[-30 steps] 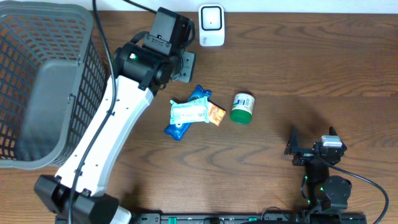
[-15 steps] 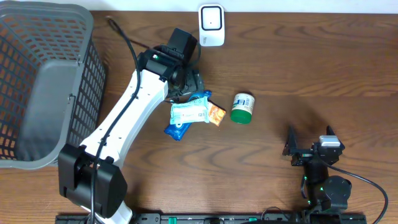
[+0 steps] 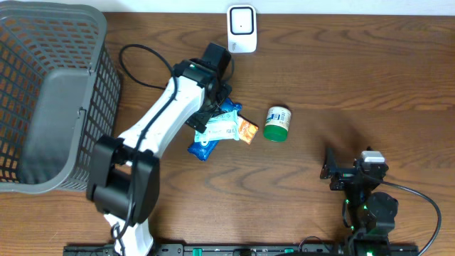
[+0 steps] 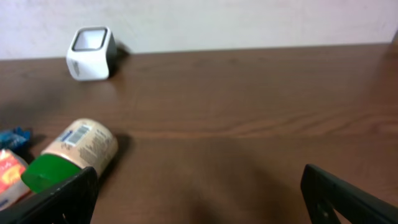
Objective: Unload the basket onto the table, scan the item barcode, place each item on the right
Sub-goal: 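Carry the wipes pack with the left gripper and lower it onto the Oreo pack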
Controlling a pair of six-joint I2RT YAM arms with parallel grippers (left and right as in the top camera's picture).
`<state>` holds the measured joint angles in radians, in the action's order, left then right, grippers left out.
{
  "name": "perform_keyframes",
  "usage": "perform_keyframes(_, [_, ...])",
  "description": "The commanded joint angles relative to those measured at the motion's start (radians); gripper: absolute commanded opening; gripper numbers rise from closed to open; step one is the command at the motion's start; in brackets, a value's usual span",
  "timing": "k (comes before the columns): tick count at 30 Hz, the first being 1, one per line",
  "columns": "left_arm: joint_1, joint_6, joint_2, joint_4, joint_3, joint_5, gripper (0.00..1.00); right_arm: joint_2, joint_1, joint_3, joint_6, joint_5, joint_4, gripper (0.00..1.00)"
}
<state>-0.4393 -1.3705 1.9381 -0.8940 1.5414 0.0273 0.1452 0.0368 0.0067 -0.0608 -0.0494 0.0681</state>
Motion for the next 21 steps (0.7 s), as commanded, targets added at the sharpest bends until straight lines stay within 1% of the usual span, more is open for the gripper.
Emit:
perform_keyframes(1, [0.003,-0.064,0.050,0.021,-0.009,0.030,0.98,0.026,-0.007,-0.001,-0.018,-0.009,0.003,0.99])
perform_keyframes(3, [0.003,-0.064,0.079,0.033,-0.009,0.038,0.99,0.031,-0.007,-0.001,-0.018,-0.009,0.003,0.99])
perform_keyframes(4, [0.003,-0.064,0.091,0.033,-0.009,0.040,0.96,0.031,-0.007,-0.001,-0.017,-0.009,0.003,0.99])
perform_keyframes(6, [0.003,-0.064,0.114,0.032,-0.009,0.045,0.83,0.031,-0.007,-0.001,-0.017,-0.009,0.003,0.99])
perform_keyframes(9, [0.003,-0.064,0.134,0.027,-0.009,0.058,0.80,0.031,-0.007,-0.001,-0.017,-0.009,0.003,0.99])
perform_keyframes(10, [0.003,-0.064,0.137,0.027,-0.010,0.066,0.77,0.031,-0.007,-0.001,-0.017,-0.009,0.003,0.99])
perform_keyframes(11, [0.003,-0.064,0.140,0.026,-0.010,0.072,0.68,0.031,-0.007,-0.001,-0.017,-0.009,0.003,0.99])
perform_keyframes(12, [0.003,-0.064,0.140,0.026,-0.010,0.079,0.56,0.031,-0.007,-0.001,-0.017,-0.009,0.003,0.99])
perform_keyframes(13, [0.003,-0.064,0.140,0.027,-0.010,0.079,0.50,0.031,-0.007,-0.001,-0.017,-0.009,0.003,0.99])
perform_keyframes(15, [0.003,-0.064,0.139,0.027,-0.010,0.091,0.29,0.031,-0.007,-0.001,-0.017,-0.009,0.003,0.99])
perform_keyframes(17, [0.005,-0.064,0.139,0.029,-0.010,0.108,0.12,0.031,-0.007,-0.001,-0.017,-0.009,0.003,0.99])
perform_keyframes(18, [0.008,-0.064,0.138,0.029,-0.010,0.113,0.08,0.031,-0.007,-0.001,-0.017,-0.009,0.003,0.99])
perform_keyframes(21, [0.018,-0.060,0.124,0.029,-0.003,0.116,0.07,0.031,-0.007,-0.001,-0.017,-0.009,0.003,0.99])
